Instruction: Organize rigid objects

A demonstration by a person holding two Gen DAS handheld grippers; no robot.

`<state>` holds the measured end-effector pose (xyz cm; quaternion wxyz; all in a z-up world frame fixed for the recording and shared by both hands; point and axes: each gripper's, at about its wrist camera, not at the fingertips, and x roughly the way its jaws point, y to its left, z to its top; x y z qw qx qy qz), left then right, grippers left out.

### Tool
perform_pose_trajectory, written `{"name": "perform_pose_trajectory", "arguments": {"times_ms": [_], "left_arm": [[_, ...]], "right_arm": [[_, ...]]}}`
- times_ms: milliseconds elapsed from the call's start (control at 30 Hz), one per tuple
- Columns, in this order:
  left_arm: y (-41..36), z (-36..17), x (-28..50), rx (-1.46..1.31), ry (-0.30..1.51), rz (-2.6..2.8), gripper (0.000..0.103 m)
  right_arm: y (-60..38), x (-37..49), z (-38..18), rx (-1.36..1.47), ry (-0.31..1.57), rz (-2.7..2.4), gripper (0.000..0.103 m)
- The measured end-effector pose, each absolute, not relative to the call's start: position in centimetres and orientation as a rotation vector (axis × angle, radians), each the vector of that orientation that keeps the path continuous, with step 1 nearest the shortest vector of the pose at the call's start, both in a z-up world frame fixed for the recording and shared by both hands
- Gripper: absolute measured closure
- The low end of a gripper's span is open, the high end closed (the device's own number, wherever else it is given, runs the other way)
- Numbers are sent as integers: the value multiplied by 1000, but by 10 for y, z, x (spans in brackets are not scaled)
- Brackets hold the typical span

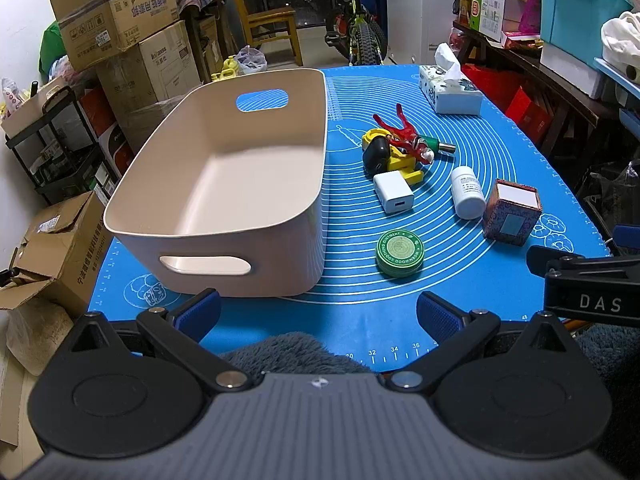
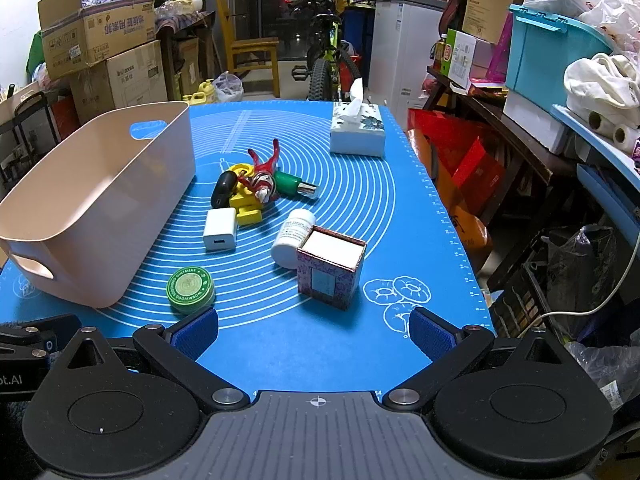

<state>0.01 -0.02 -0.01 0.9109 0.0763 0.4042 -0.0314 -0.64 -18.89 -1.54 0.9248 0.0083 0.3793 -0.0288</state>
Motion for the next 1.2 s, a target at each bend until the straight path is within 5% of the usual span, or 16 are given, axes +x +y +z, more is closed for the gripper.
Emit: {"name": "perform_pose_trajectory", "arguments": {"times_ms": [1200], "left_arm": [[9, 3, -3, 156, 827, -54, 0]], "right_arm": [[-189, -6, -16, 12, 780, -70, 2]]}}
